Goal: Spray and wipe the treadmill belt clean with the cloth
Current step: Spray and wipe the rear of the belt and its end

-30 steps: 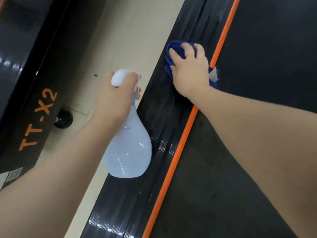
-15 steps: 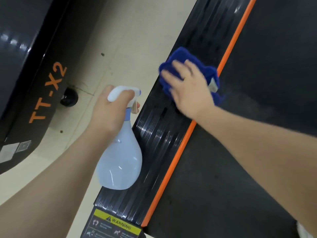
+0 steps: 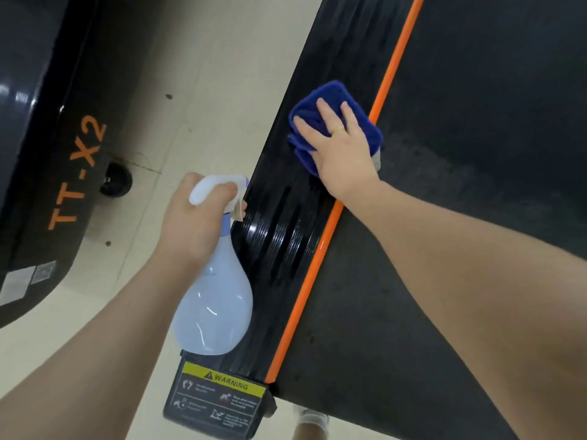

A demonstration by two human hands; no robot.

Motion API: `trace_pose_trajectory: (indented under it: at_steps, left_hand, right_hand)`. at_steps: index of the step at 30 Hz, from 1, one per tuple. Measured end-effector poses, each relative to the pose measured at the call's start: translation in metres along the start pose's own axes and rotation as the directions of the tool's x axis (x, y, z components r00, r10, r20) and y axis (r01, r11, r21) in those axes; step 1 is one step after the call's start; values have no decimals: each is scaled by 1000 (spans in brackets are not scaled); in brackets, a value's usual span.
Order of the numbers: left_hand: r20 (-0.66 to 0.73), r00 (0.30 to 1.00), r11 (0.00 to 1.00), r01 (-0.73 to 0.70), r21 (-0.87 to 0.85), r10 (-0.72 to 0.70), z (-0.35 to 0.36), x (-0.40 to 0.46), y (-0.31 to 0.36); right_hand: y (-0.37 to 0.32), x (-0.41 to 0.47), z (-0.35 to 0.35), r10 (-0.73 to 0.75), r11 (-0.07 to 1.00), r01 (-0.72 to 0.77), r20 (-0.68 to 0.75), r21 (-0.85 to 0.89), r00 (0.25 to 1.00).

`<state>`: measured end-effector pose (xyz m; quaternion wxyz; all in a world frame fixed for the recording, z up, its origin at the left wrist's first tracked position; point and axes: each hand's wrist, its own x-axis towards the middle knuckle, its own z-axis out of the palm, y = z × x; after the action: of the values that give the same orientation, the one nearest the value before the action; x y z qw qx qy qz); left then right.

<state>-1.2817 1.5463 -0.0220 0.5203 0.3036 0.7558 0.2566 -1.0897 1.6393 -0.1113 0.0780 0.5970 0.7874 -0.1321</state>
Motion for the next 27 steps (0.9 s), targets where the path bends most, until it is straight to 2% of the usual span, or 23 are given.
trace_pose_trajectory:
  at_steps: [1,3,5,7,8,9,10,11,13,15,17,20,24,25,27]
  left_hand:
    - [-1,1000,1000,17,-9,-17,2,-1,1]
    - [-14,999,999,49,-21,-49,9,-2,6]
    - [-50,996,998,67,-14,-68,17,-4,11]
    - [-76,996,999,53,-9,-53,31,-5,17]
    - [-82,996,999,35,5,-34,41,-8,21]
    - [-66,998,1000,-8,13,9,53,-10,25]
    - [-29,997,997,-67,24,67,71,-14,32]
    - [4,992,992,-124,27,124,84,-16,36]
    - [48,983,983,-181,21,180,112,-19,46]
    - [60,983,985,-173,-3,173,146,-23,53]
    - [73,980,983,-186,-11,186,179,-31,58]
    - [56,974,975,-222,27,220,213,-42,60]
    - [112,985,988,-141,61,134,244,-55,48]
    - [144,982,988,-135,78,123,251,-60,44]
    - [217,972,988,-112,108,86,265,-72,39]
  right_hand:
    - [-5,-3,0,-23,1000,23,10,-4,1000]
    - [-14,-31,7,-213,977,214,-24,17,977]
    - [-20,-81,14,-436,891,439,-54,112,898]
    - [-6,-117,13,-523,837,506,29,206,852]
    - [5,-125,11,-487,854,459,63,245,871]
    - [17,-128,6,-377,886,341,60,314,924]
    - [36,-132,-2,-194,896,175,5,407,981]
    - [48,-132,-14,2,854,19,-40,520,999]
    - [78,-136,-42,308,663,-177,-49,728,950]
    - [110,-147,-63,463,504,-311,52,806,885]
    - [138,-161,-70,537,431,-409,136,804,833]
    - [176,-188,-64,606,411,-509,191,756,773]
    - [213,-216,-52,682,329,-597,254,732,686]
    - [218,-221,-49,683,325,-601,258,731,683]
    - [227,-226,-40,662,383,-595,239,707,710]
